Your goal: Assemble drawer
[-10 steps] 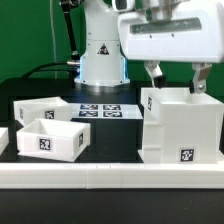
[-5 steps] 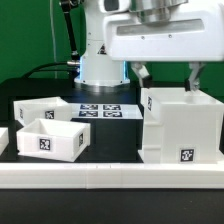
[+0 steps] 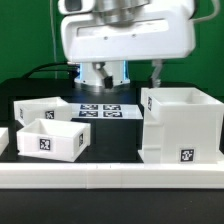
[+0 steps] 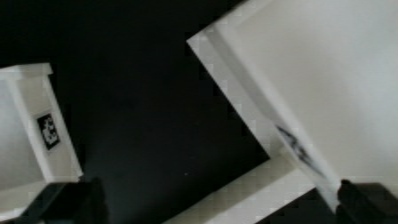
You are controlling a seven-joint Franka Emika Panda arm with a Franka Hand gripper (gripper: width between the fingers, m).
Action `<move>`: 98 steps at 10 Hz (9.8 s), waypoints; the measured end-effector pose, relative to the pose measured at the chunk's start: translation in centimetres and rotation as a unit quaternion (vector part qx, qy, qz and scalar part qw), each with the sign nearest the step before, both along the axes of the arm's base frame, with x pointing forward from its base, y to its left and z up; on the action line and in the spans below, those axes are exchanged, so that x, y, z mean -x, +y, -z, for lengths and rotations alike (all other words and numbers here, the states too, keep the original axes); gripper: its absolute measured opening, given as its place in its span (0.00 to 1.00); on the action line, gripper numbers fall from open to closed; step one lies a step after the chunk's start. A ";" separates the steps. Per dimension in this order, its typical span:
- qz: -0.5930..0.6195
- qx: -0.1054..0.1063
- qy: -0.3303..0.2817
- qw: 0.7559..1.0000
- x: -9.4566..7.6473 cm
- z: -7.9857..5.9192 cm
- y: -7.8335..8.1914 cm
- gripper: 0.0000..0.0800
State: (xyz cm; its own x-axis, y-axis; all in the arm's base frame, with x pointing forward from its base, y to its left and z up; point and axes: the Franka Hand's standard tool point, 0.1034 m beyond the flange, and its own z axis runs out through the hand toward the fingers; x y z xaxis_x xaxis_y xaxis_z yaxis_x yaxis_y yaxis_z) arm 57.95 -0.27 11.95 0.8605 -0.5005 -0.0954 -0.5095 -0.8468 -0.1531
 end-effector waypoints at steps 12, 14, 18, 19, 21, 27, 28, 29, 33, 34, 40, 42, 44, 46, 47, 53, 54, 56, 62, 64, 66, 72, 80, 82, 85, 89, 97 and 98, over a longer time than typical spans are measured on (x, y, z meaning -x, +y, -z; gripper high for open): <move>-0.148 0.081 -0.036 0.985 2.1 3.9 -5.3 0.81; -0.148 0.081 -0.036 0.985 2.1 3.9 -5.2 0.81; -0.156 0.085 -0.029 0.984 3.5 5.3 -7.5 0.81; -0.161 0.089 -0.031 0.982 4.0 6.0 -8.3 0.81; -0.162 0.093 -0.028 0.982 4.4 7.3 -8.7 0.81; -0.173 0.096 -0.020 0.980 5.3 9.8 -7.5 0.81; -0.174 0.097 -0.018 0.980 5.5 10.4 -7.4 0.81; -0.176 0.099 -0.020 0.979 5.6 10.8 -7.3 0.81; -0.178 0.099 -0.017 0.979 5.7 11.2 -7.3 0.81; -0.178 0.099 -0.017 0.979 5.7 11.2 -7.3 0.66; -0.181 0.098 -0.018 0.978 5.6 11.1 -6.9 0.05; -0.181 0.098 -0.018 0.978 5.6 11.2 -6.9 0.05; -0.181 0.098 -0.018 0.978 5.6 11.2 -6.9 0.05; -0.231 0.099 -0.033 0.967 4.9 9.5 -6.5 0.05; -0.262 0.099 -0.038 0.959 4.7 9.0 -6.5 0.05; -0.373 0.094 -0.043 0.922 5.2 8.8 -6.8 0.05; -0.438 0.100 -0.050 0.892 5.0 8.7 -6.4 0.05; -0.529 0.096 -0.051 0.842 4.9 8.8 -5.4 0.05; -0.702 0.085 -0.056 0.705 5.0 9.1 -5.3 0.05; -0.761 0.087 -0.057 0.640 5.0 9.1 -4.9 0.05; -0.804 0.084 -0.053 0.587 5.1 9.2 -4.3 0.05; -0.831 0.081 -0.050 0.548 4.9 9.2 -3.7 0.05; -0.837 0.050 -0.030 0.544 5.4 9.3 -1.9 0.05; -0.836 0.051 -0.030 0.546 5.5 9.4 -2.2 0.05; -0.842 0.044 -0.029 0.537 5.5 9.8 -2.0 0.05; -0.845 0.041 -0.033 0.532 5.9 10.0 -0.9 0.05; -0.834 0.060 -0.046 0.547 5.1 9.9 0.0 0.05; -0.833 0.059 -0.045 0.548 5.2 10.0 -0.1 0.05</move>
Offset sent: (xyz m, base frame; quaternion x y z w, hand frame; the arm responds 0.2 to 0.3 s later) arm -0.0143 -0.0265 -0.0134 -0.0697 0.0167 -0.1551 0.9853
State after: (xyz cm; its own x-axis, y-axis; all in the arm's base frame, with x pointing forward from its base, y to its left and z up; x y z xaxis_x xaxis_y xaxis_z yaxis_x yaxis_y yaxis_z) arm 52.73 -0.42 1.94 0.1302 0.9892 -0.0673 0.9913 -0.1310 -0.0081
